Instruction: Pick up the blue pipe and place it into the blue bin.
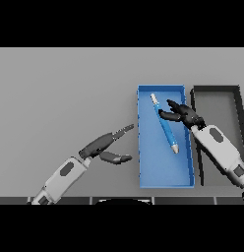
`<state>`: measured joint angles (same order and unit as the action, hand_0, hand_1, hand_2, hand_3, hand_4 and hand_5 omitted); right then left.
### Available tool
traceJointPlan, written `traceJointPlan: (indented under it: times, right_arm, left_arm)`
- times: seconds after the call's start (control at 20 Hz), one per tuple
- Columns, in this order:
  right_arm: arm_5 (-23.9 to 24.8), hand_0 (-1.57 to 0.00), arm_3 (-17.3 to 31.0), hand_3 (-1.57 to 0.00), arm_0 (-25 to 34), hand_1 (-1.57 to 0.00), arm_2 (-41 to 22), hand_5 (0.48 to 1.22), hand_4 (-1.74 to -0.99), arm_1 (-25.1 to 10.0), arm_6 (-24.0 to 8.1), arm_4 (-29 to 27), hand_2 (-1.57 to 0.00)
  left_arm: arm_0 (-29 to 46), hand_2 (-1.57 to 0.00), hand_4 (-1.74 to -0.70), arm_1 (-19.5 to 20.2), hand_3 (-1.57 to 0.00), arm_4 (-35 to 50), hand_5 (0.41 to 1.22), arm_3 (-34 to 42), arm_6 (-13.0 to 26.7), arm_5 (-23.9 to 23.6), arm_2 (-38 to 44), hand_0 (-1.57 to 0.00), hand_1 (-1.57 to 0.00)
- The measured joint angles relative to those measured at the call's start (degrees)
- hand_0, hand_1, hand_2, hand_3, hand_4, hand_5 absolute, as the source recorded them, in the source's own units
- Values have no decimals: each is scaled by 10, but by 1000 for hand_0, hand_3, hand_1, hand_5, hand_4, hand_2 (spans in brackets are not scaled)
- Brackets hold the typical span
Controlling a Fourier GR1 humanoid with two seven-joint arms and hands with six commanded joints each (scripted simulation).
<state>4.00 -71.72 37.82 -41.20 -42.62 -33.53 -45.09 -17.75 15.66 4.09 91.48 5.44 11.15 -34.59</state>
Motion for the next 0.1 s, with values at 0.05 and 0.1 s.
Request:
traceJointPlan:
  times: [0.05, 0.1]
  right_arm:
    - [5, -20, -8, -8, -1, -15, 2, 767, -1186, -1, -6, -5, -14]
    - [7, -20, -9, -8, -2, -15, 2, 769, -1186, -1, -6, -5, -14]
  left_arm:
    - [3, 1, -826, -3, 1, -4, 473, 3, -1, -2, -5, 1, 1]
    - [1, 1, -826, -8, 1, -6, 474, 0, 6, -6, -6, 1, 1]
